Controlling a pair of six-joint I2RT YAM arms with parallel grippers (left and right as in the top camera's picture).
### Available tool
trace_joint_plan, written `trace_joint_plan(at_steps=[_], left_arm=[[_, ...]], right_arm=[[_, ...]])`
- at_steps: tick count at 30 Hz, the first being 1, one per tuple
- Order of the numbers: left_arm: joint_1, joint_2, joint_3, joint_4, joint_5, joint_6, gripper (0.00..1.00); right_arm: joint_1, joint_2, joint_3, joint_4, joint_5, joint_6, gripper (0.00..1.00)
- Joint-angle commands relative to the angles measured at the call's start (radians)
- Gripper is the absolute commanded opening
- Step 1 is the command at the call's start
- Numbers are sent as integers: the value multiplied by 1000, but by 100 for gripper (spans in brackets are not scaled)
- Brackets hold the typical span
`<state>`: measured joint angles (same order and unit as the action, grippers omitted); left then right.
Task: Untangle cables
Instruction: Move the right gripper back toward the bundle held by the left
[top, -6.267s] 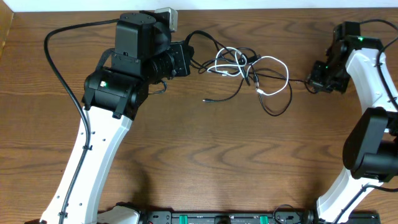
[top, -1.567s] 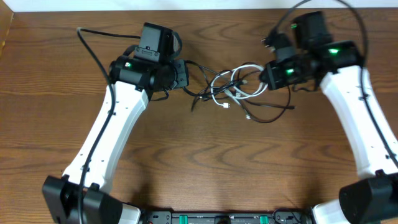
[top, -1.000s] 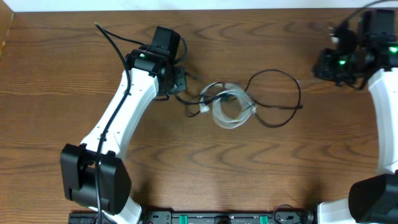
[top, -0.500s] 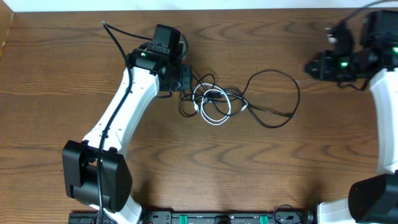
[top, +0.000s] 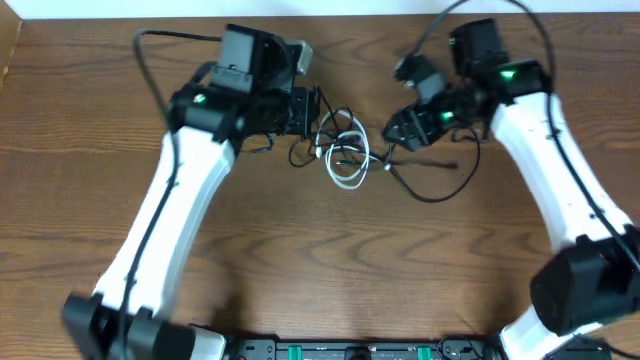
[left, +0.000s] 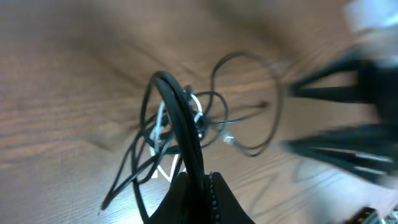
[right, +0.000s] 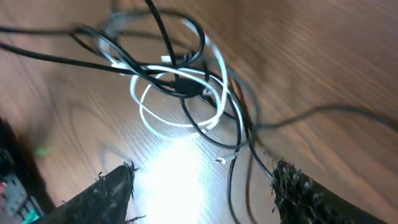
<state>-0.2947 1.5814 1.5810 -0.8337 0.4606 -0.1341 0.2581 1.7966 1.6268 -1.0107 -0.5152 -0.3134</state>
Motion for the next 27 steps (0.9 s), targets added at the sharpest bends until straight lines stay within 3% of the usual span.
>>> trace_joint_plan(at_steps=[1,13,27], left_arm=[[3,-58,30,-25,30,-10,8],[3,-90,30,-47,257,-9,8],[3,-89,30,-47,283,-27,8]], right_arm=[[19,39,13,33,-19,-58,71],[53,62,12,142,-104,-63,73],[84,156,12,183,-105,-59,68]])
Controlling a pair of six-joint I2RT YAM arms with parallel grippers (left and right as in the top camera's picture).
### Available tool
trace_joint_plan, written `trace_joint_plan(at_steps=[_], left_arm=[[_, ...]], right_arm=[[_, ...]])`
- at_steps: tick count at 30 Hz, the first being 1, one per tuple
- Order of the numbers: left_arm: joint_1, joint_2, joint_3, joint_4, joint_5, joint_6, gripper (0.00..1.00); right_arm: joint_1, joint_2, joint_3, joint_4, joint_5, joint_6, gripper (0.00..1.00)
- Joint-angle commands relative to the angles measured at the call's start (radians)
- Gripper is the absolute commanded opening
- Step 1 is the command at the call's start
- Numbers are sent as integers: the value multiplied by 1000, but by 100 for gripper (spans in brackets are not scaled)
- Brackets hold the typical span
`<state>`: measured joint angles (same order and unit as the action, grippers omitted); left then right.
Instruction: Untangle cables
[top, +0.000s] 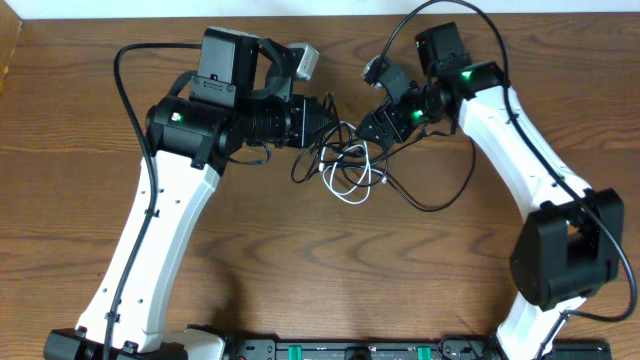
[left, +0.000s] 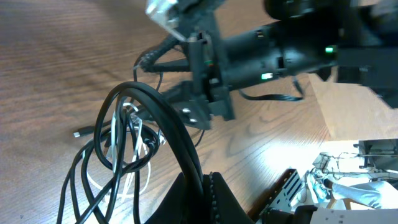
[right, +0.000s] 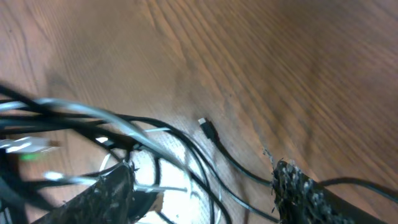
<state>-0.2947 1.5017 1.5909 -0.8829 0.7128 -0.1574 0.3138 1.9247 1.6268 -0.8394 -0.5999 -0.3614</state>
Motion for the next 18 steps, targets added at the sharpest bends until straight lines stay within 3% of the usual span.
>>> trace_joint_plan(at_steps=[1,7,10,16,18], left_arm=[[3,-10,20,2,32,-4,8],[3,-10,20,2,31,-4,8],[3,-9,19,2,31,-4,8],[3,-9,19,2,-3,-4,8],[3,-9,19,1,-55,-4,8]], right_arm=[[34,42,12,21,-21,-10,68],[65,90,12,92,-21,61,63],[75,92,12,143,-20,145,49],[71,88,12,185,22,258,5],[53,81,13,176,51,295,1]])
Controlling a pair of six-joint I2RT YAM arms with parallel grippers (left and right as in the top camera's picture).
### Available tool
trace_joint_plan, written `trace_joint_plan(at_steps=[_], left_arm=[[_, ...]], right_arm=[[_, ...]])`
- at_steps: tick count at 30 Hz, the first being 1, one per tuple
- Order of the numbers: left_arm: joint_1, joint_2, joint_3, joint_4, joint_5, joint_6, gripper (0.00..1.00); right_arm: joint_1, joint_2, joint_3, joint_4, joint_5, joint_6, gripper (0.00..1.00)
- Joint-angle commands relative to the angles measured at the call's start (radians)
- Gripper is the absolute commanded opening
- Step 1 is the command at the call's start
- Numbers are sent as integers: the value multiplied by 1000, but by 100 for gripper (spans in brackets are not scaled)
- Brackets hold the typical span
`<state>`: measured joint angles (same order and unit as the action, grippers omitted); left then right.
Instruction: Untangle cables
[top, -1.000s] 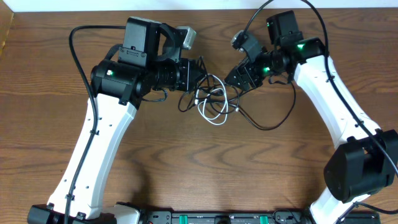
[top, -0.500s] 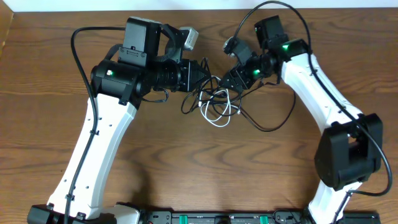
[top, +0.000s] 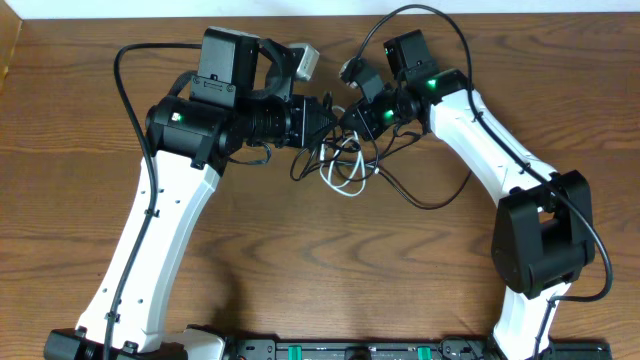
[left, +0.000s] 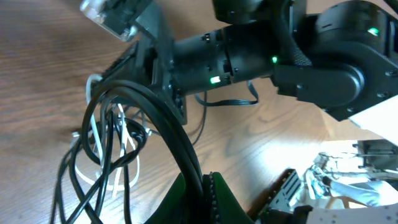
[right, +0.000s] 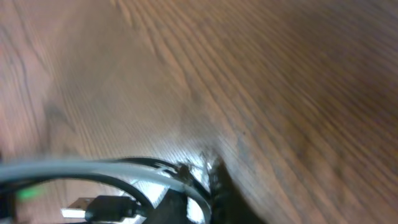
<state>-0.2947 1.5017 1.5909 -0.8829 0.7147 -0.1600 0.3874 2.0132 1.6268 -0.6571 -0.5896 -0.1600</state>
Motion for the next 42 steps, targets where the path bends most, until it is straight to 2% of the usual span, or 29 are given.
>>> trace_joint_plan(at_steps=[1,6,12,16,23,29,31,33,34,35,36,38,42], left_arm=[[3,-9,17,1,-100,-1,8],[4,-5,-6,-3,-354,-3,8],[4,-3,-23,-23,-620,-67,8],[4,-3,-23,-32,-677,-67,8],[4,-3,-23,-48,-735,-67,8],[4,-3,-23,-47,-722,-89,8],[4,-3,-23,-47,-696,-89,8],[3,-3,-23,-48,-696,-89,8],[3,-3,-23,-48,-696,-89,8],[3,-3,-23,-48,-695,-89,8],[3,-3,-23,-48,-690,-89,8],[3,-3,-23,-47,-669,-89,8],[3,-3,-23,-47,-655,-89,8]], right_arm=[[-36,-15,13,-14,46,105,1],[-142,-106,13,-87,76,124,1],[-320,-269,13,-203,312,293,1],[-438,-329,13,-284,396,386,1],[-613,-341,13,-383,395,410,1],[-654,-341,13,-418,298,340,1],[-638,-341,13,-422,228,266,1],[-616,-341,13,-421,159,187,19],[-604,-341,13,-419,132,154,40],[-590,-341,13,-416,107,121,52],[-573,-341,13,-413,86,90,59],[-539,-341,13,-405,80,76,64],[-460,-340,13,-364,82,70,66]])
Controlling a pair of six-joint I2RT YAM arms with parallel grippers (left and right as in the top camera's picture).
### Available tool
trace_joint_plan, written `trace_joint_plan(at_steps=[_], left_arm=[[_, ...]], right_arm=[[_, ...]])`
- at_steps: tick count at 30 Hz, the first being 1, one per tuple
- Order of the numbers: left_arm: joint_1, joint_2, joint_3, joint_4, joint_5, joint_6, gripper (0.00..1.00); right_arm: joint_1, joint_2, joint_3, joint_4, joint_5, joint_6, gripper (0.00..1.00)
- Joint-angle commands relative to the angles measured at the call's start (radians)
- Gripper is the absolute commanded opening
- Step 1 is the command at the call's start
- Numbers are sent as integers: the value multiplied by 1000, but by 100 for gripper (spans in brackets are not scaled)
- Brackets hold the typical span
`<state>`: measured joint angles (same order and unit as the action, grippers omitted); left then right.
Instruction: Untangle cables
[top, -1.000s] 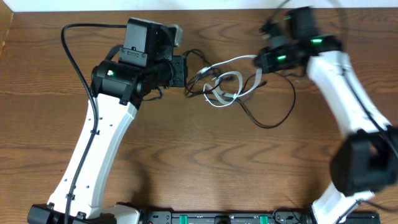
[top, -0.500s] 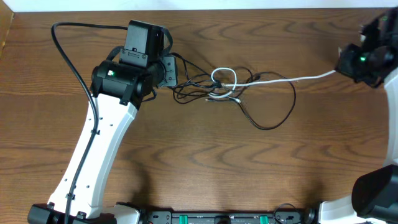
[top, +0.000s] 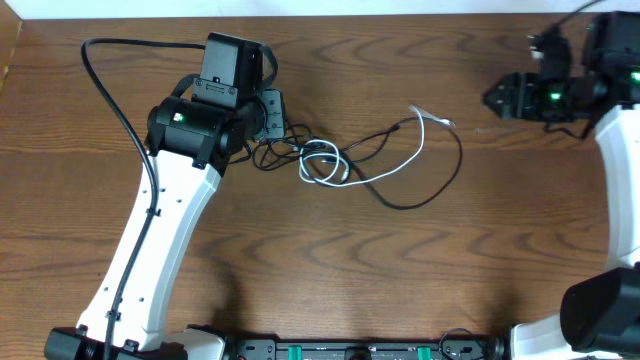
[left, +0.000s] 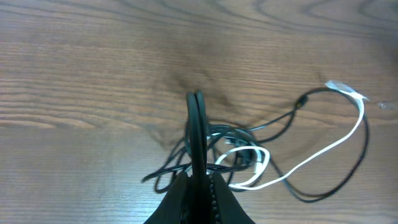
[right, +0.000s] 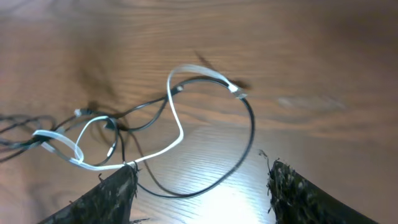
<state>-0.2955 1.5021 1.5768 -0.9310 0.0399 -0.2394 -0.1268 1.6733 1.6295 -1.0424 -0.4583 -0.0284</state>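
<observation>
A knot of black and white cables (top: 320, 165) lies on the wooden table just right of my left gripper (top: 270, 112). That gripper (left: 200, 186) is shut on a doubled black cable loop (left: 196, 130) standing up from the knot. A white cable (top: 420, 140) runs out of the knot to the right, ending in a plug, and a long black cable (top: 455, 170) curves round beside it. Far to the right, my right gripper (top: 495, 98) is open with nothing in it; in the right wrist view (right: 202, 205) it looks back at the white cable (right: 177, 118) and the black cable (right: 249, 124).
The left arm's own black lead (top: 110, 90) arcs over the table's back left. The table's far edge and a white wall strip (top: 400, 8) run along the top. A rack (top: 350, 350) sits at the front edge.
My right gripper was shut inside the knot beside the left gripper; it is now open and empty at the far right. The white and black cables lie stretched out rightwards. The left gripper has turned downward.
First my left gripper held a black loop while the right one hung open right of the knot. The right gripper was then nearer the knot, still open, then shut inside it. Now it is far right and open, and two cables trail out of the knot.
</observation>
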Motion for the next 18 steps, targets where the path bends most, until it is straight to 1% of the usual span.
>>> trace_joint_plan(at_steps=[1,9,11,12,13,15,18], left_arm=[[4,-3,-9,1,20,-10,8],[4,-3,-9,1,20,-10,8],[4,-3,-9,1,20,-10,8],[4,-3,-9,1,20,-10,8],[4,-3,-9,1,20,-10,8],[5,-3,-9,1,20,-10,8],[4,-3,-9,1,20,-10,8]], right_arm=[[75,1,10,34,-49,-69,66],[269,87,10,89,-57,-82,67],[307,132,10,89,-107,-107,67],[340,180,10,89,-190,-151,67],[359,207,10,90,-226,-169,66],[393,256,10,106,-260,-175,63],[432,314,10,140,-303,-176,63]])
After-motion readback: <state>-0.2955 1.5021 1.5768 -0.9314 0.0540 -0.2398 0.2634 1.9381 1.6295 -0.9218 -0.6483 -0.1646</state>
